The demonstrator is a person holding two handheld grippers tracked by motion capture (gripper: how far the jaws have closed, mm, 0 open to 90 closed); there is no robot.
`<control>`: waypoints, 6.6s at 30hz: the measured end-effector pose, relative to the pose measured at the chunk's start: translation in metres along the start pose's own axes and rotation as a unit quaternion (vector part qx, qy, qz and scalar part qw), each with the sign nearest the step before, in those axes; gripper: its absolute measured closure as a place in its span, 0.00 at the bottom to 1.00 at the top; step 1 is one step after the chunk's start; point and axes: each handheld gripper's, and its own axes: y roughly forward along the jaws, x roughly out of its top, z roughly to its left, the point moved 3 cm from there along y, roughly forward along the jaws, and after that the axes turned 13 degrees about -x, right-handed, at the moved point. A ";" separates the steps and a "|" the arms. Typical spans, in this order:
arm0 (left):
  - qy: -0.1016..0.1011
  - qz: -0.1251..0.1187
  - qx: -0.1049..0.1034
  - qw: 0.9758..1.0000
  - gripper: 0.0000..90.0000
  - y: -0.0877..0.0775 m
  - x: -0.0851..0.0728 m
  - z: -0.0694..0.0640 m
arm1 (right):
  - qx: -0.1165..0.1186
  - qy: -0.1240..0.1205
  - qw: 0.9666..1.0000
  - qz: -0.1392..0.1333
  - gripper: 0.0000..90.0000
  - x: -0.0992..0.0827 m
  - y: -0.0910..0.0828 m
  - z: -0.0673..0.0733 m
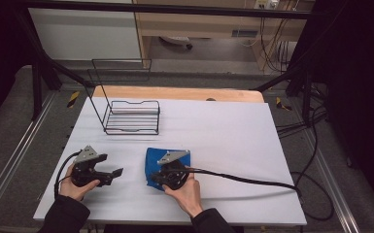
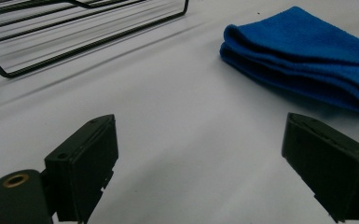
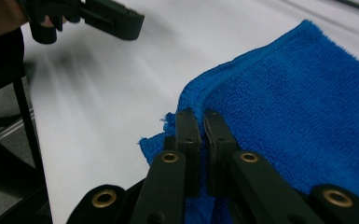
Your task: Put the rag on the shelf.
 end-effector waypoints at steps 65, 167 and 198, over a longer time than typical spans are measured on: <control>-0.031 0.022 0.000 0.999 0.12 0.056 0.064 -0.021 | -0.101 0.074 0.989 -0.076 0.13 -0.055 -0.089 -0.126; -0.063 0.059 -0.020 0.996 0.91 0.129 0.057 -0.010 | -0.087 0.123 0.989 0.017 0.87 -0.025 0.000 -0.135; -0.044 0.006 -0.037 0.998 0.93 0.102 0.072 -0.021 | -0.068 0.118 0.990 -0.032 0.95 -0.014 -0.030 -0.126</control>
